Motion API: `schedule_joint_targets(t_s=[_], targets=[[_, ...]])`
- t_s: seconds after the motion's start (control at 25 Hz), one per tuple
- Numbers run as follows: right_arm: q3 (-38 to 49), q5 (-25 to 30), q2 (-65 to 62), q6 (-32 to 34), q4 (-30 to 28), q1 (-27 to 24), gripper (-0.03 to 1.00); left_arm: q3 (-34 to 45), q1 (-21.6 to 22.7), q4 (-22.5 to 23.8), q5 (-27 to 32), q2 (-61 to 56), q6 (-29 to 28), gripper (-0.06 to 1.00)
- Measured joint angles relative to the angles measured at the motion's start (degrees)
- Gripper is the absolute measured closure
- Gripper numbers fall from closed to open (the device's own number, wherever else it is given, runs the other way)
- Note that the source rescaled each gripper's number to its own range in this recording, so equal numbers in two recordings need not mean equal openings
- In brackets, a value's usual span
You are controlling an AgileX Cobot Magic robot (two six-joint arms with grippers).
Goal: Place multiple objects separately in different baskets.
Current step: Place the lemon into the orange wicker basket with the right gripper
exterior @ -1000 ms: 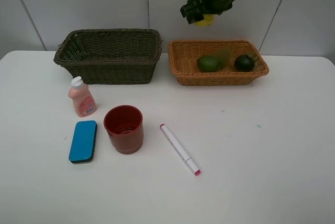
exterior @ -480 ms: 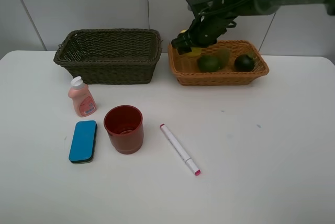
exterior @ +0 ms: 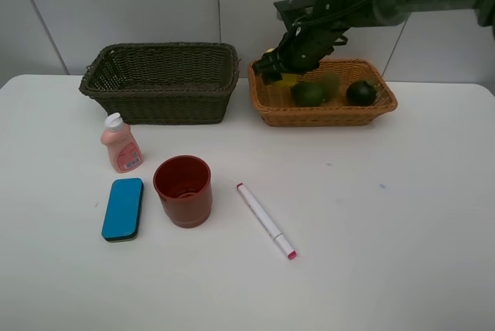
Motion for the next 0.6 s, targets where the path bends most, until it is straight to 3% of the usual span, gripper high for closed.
schedule_joint_targets(t_s=[0.36, 0.4, 0.52, 0.6], targets=[[0.0, 3.3, 0.0, 0.0, 0.5, 0.0, 0.39, 0.0, 0.0, 0.0, 0.0, 0.0, 0.0, -0.06], [0.0, 3.5, 0.0, 0.0, 0.5, 0.0, 0.37, 0.0, 0.0, 0.0, 0.0, 0.0, 0.0, -0.06], [0.0, 3.8, 0.0, 1.1, 0.5, 0.0, 0.1, 0.0, 0.0, 0.0, 0.0, 0.0, 0.0, -0.06], [0.0, 3.8, 0.0, 1.9, 0.5, 0.0, 0.01, 0.0, 0.0, 0.0, 0.0, 0.0, 0.0, -0.06]])
